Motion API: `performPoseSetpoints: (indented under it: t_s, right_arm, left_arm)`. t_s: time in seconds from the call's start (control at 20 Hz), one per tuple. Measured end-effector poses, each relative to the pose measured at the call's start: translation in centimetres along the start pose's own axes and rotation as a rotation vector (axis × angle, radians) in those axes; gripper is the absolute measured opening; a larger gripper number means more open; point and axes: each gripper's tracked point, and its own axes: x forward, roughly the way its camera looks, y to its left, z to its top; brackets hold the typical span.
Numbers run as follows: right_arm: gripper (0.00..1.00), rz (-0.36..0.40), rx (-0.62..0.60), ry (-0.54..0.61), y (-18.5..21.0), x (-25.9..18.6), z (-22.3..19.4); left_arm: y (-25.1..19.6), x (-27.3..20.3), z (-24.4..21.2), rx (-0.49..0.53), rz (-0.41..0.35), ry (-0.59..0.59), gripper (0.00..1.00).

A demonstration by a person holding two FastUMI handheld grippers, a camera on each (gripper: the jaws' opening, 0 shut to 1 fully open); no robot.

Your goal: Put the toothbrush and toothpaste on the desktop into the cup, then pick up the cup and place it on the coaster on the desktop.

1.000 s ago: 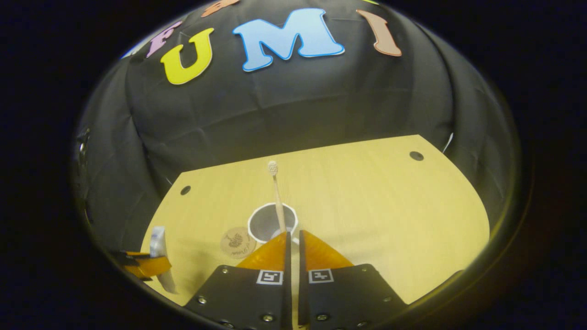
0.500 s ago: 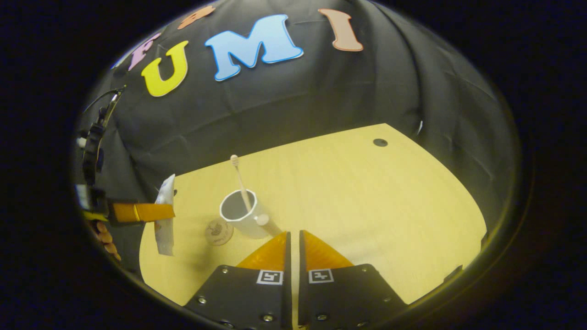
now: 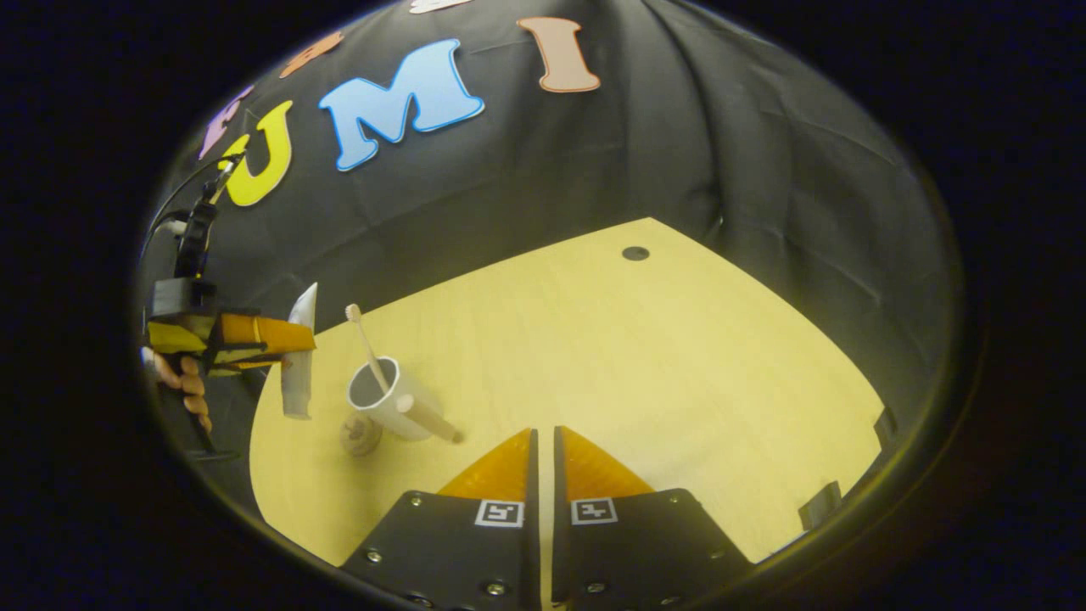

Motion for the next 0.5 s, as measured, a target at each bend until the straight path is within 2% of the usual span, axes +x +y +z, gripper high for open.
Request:
performPoseSetpoints:
  t_s: [0.5]
  right_arm:
    - [0.06,-0.072,0.039,0.015,-4.9,-0.6,0.1]
  left_arm:
    - [-3.6,4.6,1.1,-0.018,-0.021,-0.002,0.30]
